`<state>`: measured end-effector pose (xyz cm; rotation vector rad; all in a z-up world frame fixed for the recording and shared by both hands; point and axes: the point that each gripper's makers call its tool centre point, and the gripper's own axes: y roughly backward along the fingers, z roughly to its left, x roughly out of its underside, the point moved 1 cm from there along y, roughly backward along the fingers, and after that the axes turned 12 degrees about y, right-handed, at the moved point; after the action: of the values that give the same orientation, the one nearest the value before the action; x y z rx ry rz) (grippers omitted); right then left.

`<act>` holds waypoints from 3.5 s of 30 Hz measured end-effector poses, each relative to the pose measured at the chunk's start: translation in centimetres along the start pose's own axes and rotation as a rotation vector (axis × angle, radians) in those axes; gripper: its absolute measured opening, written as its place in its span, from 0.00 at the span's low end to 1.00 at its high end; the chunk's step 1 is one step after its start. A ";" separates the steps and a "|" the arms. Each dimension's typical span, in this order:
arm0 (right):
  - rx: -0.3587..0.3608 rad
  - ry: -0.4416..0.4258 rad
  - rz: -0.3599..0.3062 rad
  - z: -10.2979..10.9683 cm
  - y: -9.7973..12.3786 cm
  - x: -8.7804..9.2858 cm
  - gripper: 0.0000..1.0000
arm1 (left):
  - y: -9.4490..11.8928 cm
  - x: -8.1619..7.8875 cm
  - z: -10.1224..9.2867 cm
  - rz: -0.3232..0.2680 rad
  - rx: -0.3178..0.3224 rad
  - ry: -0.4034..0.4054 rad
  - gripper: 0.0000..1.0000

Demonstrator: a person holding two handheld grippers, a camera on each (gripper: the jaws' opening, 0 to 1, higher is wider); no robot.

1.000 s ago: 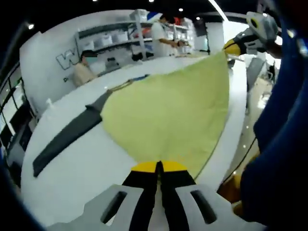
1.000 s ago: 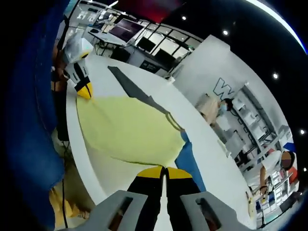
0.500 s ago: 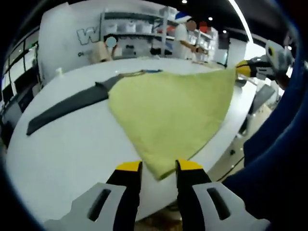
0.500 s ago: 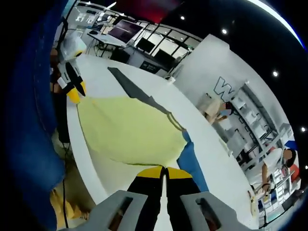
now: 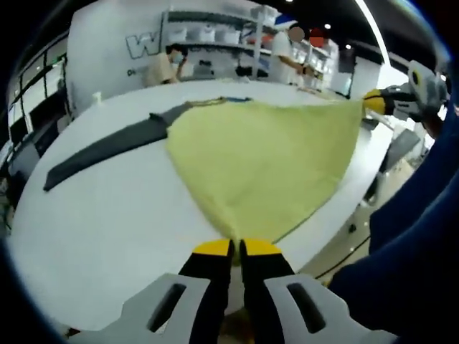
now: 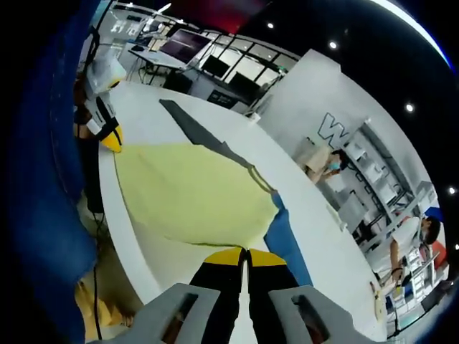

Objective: Fold the garment on the visible template until the final outline fits inside the template.

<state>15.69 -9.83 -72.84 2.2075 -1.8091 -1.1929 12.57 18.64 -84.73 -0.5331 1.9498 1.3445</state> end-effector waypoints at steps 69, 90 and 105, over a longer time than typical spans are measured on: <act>-0.300 -0.207 -0.026 8.3 1.1 1.8 0.16 | 3.4 -1.7 9.2 -0.026 -0.122 0.041 0.04; 0.070 -0.681 0.185 -5.5 -8.3 15.4 0.33 | 3.4 -3.4 10.4 -0.076 -0.073 0.087 0.04; 0.152 -0.826 0.224 -12.1 -12.5 23.5 0.38 | 5.9 -3.9 9.0 -0.186 -0.111 0.212 0.17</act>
<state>33.28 -30.96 -82.67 1.5876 -2.3787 -2.1716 14.06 28.98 -80.06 -0.9204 1.9430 1.3271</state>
